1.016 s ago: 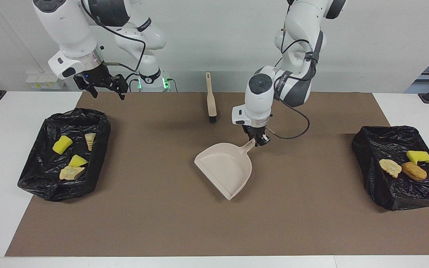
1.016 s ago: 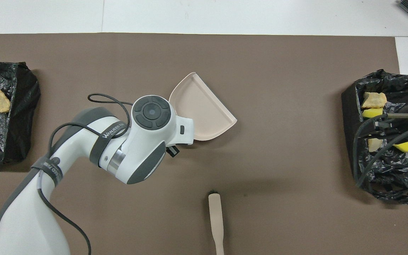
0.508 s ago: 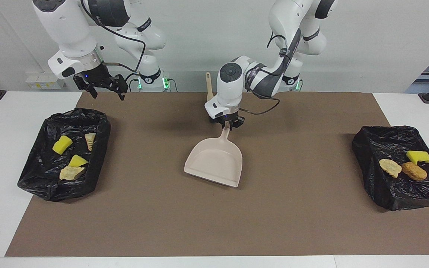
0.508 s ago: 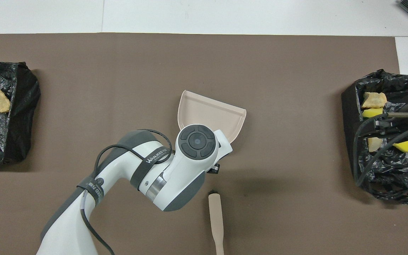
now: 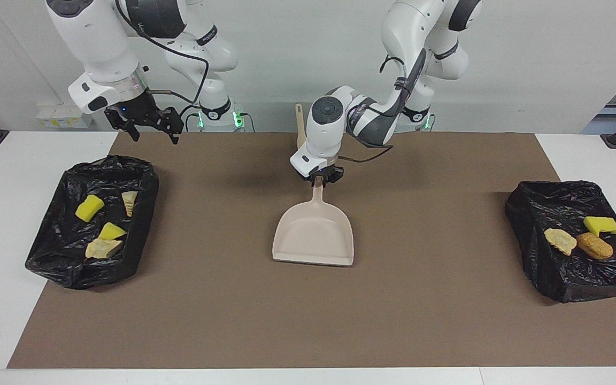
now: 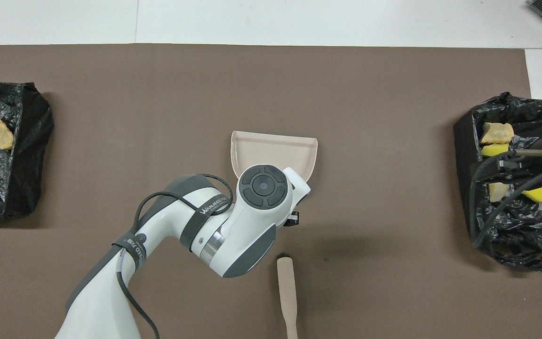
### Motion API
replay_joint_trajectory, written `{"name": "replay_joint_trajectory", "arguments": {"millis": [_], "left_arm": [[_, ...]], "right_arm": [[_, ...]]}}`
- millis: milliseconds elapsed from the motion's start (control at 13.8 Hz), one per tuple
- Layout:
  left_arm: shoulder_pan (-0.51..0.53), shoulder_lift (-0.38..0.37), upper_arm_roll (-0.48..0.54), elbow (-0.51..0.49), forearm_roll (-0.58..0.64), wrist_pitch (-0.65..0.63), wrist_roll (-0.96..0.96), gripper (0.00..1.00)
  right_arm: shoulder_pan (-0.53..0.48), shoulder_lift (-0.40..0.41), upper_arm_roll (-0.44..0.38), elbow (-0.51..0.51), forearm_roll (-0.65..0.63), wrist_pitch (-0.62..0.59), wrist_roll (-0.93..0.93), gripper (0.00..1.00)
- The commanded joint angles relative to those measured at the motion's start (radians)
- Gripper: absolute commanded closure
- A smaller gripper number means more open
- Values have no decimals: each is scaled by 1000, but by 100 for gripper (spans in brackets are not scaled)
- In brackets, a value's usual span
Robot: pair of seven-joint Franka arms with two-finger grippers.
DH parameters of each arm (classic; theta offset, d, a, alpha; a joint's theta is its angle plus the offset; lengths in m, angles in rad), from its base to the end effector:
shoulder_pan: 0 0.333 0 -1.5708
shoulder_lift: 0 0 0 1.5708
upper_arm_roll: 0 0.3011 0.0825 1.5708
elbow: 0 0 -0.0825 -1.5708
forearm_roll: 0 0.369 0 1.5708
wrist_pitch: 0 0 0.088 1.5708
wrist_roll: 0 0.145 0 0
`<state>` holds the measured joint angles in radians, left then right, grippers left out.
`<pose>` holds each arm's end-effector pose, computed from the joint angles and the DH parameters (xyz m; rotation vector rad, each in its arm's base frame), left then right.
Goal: Sweep and dump trash in bin
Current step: 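Lower the dustpan onto the middle of the table with the left gripper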
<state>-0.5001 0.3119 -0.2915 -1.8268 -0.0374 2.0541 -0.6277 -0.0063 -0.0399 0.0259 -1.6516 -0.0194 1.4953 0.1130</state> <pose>0.4257 -0.4257 0.3212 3.0827 -0.2087 -0.2070 0.5130 0.0073 0.5503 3.1050 -0.1458 -0.1786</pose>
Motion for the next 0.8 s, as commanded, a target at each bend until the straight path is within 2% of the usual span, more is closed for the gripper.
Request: {"name": "replay_joint_trajectory", "arguments": {"millis": [0,290,725], "left_arm": [[17,-54,8,12,-22,-50,-12,0],[93,-53,11,129,-9,-198,14,0],[297,-92,12,230,31,-376,334,0]], "right_arm": [[-9,-14,2,-23,18,29,-10,0],[-11,-6,2,-11,18,28,-9,0],[-11,-6,2,-11,18,28,-9,0]]}}
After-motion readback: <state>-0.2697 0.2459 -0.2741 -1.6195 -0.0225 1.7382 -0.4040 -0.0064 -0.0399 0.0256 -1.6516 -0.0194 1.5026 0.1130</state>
